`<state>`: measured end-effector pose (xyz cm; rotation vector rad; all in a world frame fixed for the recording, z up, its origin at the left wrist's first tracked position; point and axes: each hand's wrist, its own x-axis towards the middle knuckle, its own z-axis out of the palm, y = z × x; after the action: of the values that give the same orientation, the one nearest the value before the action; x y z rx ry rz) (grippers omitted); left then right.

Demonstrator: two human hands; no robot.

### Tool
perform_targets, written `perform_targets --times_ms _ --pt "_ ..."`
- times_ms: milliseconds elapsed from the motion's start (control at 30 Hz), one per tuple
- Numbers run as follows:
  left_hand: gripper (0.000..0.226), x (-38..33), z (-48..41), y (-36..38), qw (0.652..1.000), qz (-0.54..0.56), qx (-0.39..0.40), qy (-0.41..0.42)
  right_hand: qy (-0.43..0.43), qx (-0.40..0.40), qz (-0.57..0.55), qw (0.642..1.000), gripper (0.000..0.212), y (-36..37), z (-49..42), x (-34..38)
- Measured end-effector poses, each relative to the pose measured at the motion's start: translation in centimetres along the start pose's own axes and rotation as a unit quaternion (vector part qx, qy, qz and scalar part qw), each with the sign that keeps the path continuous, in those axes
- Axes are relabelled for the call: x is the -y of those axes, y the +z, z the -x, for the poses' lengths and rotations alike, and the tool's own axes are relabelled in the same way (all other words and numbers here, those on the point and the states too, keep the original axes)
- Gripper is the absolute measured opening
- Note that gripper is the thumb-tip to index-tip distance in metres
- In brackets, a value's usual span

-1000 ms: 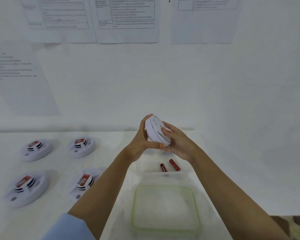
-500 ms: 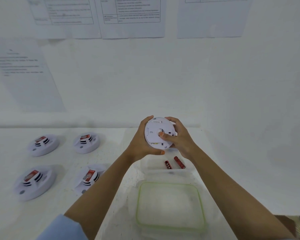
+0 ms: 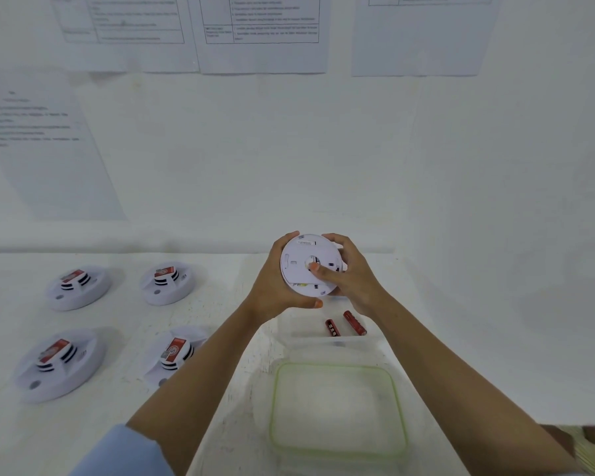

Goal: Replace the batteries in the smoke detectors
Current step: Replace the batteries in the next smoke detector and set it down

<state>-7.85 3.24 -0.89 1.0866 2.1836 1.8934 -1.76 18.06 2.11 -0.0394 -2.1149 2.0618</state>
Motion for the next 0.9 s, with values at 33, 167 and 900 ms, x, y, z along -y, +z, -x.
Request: perform_targets --times_ms 33,167,900 --pt "0.105 0.0 0.0 0.0 1.0 -0.001 -0.003 -0.001 0.002 0.005 0.002 1.0 0.046 0.0 0.0 0.0" --pt "0.105 0.1 0.0 -0.4 1.0 -0.003 -0.017 0.003 -0.01 0.033 0.084 0.996 0.057 -0.2 -0.1 0.5" --pt "0.098 0.2 -0.9 -1.7 0.999 -0.004 0.041 -0.001 -0.17 0.134 0.515 0.829 0.067 0.1 -2.2 4.3"
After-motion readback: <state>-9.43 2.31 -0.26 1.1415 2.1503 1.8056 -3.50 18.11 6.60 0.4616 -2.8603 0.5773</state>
